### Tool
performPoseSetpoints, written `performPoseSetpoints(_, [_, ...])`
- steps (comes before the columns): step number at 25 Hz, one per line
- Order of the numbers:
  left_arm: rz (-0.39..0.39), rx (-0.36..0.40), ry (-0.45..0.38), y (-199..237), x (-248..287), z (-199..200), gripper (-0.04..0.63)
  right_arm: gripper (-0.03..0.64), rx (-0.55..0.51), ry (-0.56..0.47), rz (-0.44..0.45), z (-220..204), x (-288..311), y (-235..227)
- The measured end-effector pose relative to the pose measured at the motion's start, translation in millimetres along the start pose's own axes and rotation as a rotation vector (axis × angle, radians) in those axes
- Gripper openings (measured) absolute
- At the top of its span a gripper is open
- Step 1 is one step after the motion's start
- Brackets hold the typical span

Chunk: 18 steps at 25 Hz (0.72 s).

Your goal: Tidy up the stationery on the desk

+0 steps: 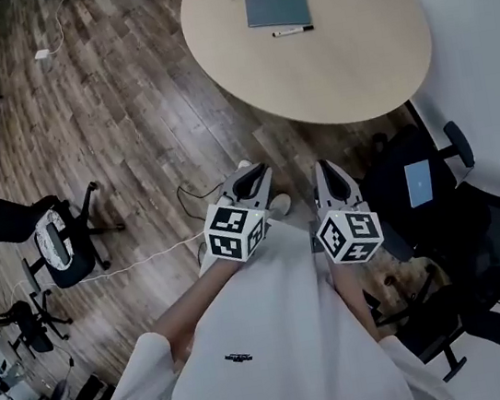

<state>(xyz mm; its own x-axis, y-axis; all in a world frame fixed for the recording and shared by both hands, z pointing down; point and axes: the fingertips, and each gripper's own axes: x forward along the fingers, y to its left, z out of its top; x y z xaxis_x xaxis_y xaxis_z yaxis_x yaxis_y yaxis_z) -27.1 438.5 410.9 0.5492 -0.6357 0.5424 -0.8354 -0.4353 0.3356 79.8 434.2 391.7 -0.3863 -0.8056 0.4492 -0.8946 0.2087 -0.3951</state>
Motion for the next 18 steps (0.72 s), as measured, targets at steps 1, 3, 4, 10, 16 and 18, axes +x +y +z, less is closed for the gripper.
performPoseSetpoints(1, [0.007, -0.013, 0.001, 3, -1, 0, 0.048, 0.044, -0.001, 0.001, 0.004, 0, 1, 2])
performPoseSetpoints(3, [0.010, -0.028, 0.002, 7, -1, 3, 0.048, 0.044, -0.003, -0.003, 0.006, 3, 5, 4])
performPoseSetpoints(4, [0.007, -0.028, 0.002, 10, 1, 7, 0.048, 0.044, -0.006, -0.004, 0.005, 6, 10, 5])
performPoseSetpoints(10, [-0.019, -0.020, -0.014, 46, 37, 44, 0.048, 0.044, -0.029, 0.005, -0.004, 28, 60, 9])
performPoseSetpoints(16, [-0.067, -0.013, -0.028, 93, 88, 115, 0.048, 0.043, -0.026, 0.005, -0.034, 82, 128, 5])
performPoseSetpoints(18, [-0.091, -0.006, -0.028, 108, 102, 142, 0.048, 0.044, -0.030, -0.002, -0.057, 105, 149, 3])
